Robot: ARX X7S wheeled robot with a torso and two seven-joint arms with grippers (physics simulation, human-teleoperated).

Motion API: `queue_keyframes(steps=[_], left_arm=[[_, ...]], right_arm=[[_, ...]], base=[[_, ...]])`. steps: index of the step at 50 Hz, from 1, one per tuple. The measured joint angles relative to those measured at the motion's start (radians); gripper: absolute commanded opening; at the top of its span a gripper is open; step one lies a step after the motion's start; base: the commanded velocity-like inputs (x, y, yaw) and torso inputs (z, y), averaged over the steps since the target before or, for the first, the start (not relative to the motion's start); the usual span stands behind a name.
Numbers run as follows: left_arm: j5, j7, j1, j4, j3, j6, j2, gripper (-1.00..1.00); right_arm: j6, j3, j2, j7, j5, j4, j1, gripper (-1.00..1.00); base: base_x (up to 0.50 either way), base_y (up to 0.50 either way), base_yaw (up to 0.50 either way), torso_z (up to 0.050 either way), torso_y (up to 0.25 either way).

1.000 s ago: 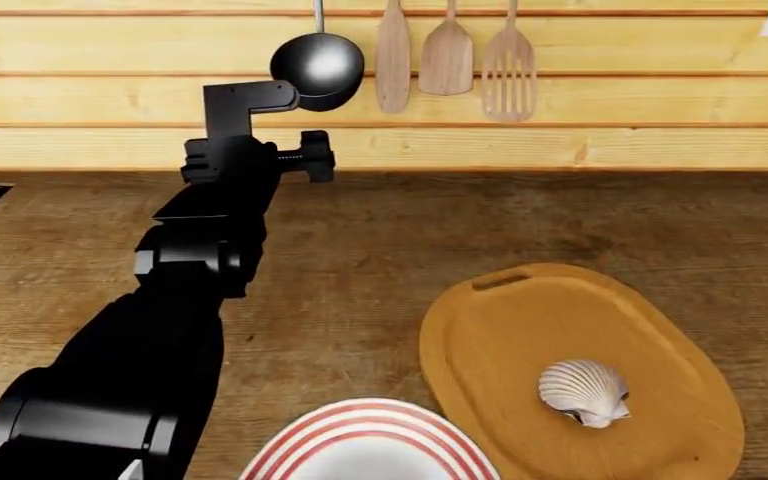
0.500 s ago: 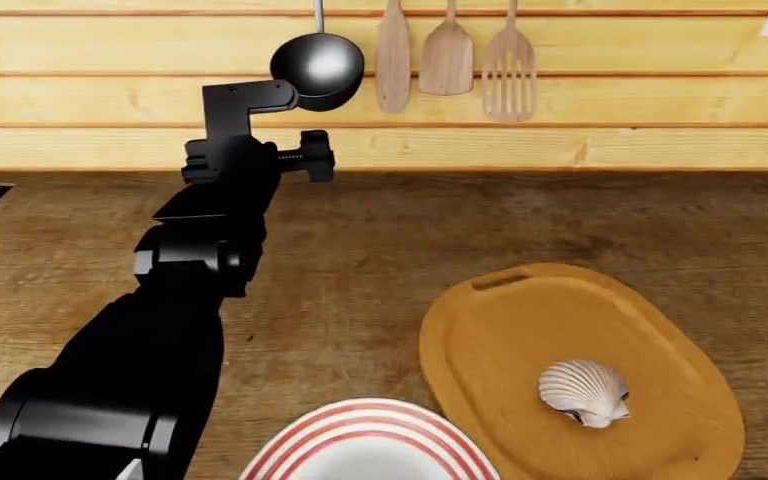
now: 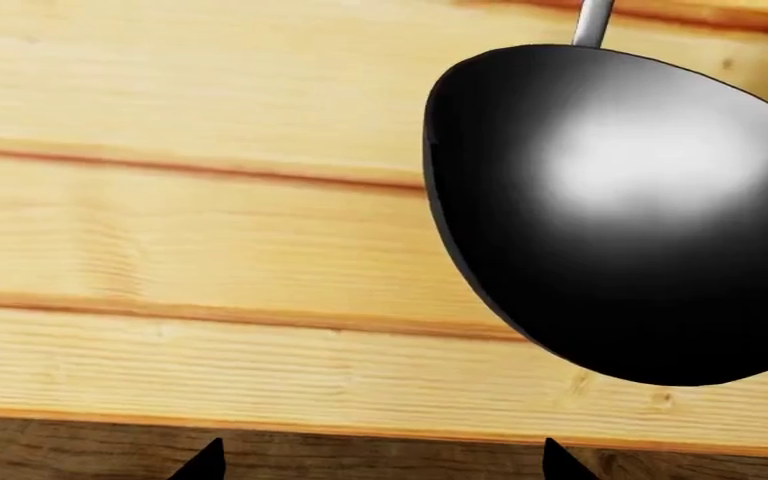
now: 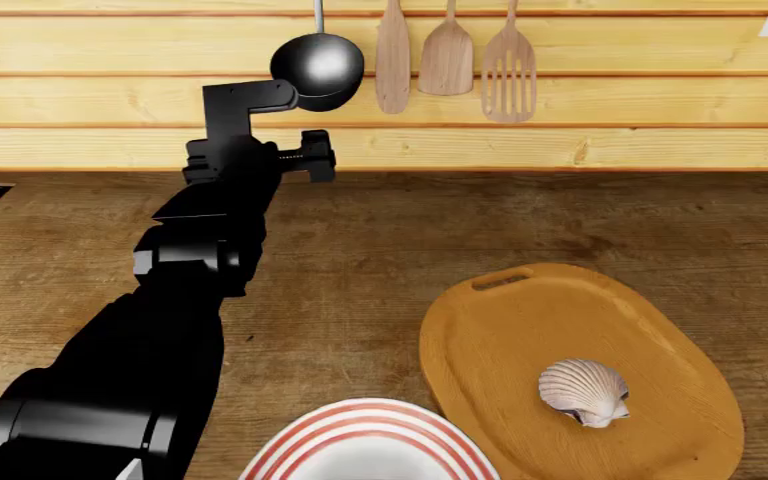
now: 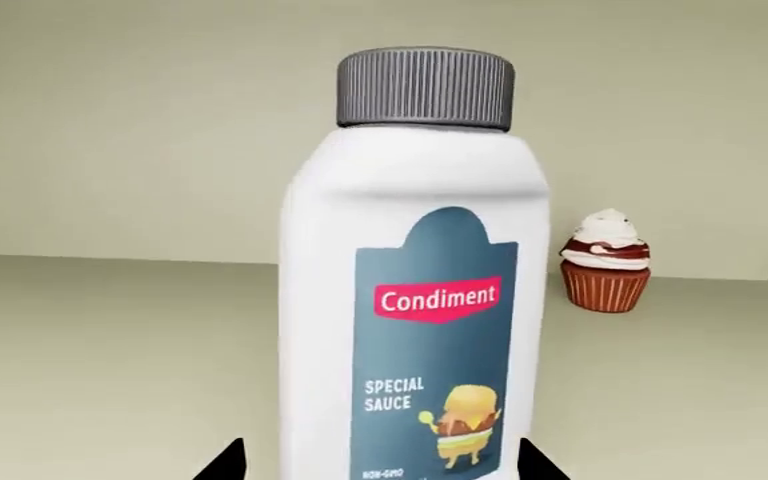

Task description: Pick the scallop from the plate and place it on the cutting board. Then pick the condiment bottle from the cabinet and place it next to the cutting board.

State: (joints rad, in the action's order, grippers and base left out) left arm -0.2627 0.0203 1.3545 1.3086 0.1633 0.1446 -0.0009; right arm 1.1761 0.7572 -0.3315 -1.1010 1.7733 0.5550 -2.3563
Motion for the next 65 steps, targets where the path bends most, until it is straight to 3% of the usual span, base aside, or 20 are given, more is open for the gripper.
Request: queue_keyframes(steps=[17, 18, 43, 65], left_arm=[[-0.005, 0.003, 0.000, 0.000, 0.014, -0.003, 0.000, 1.00], [-0.005, 0.004, 0.000, 0.000, 0.016, -0.003, 0.000, 1.00], [-0.022, 0.011, -0.001, 0.000, 0.058, -0.005, 0.000, 1.00], [-0.033, 0.014, -0.002, 0.000, 0.087, -0.008, 0.000, 1.00]], right_arm=[[0.003, -0.055, 0.052, 0.092, -0.161, 0.114, 0.000, 1.00], [0.003, -0.057, 0.056, 0.101, -0.177, 0.122, 0.000, -1.00], [0.052, -0.086, 0.109, 0.201, -0.486, 0.172, 0.001, -1.00], [0.249, -0.372, 0.215, 0.516, -1.220, -0.128, 0.006, -1.00]], base=[[0.01, 0.00, 0.00, 0.000, 0.000], [0.00, 0.00, 0.00, 0.000, 0.000], [0.00, 0.00, 0.00, 0.000, 0.000], [0.00, 0.00, 0.00, 0.000, 0.000]])
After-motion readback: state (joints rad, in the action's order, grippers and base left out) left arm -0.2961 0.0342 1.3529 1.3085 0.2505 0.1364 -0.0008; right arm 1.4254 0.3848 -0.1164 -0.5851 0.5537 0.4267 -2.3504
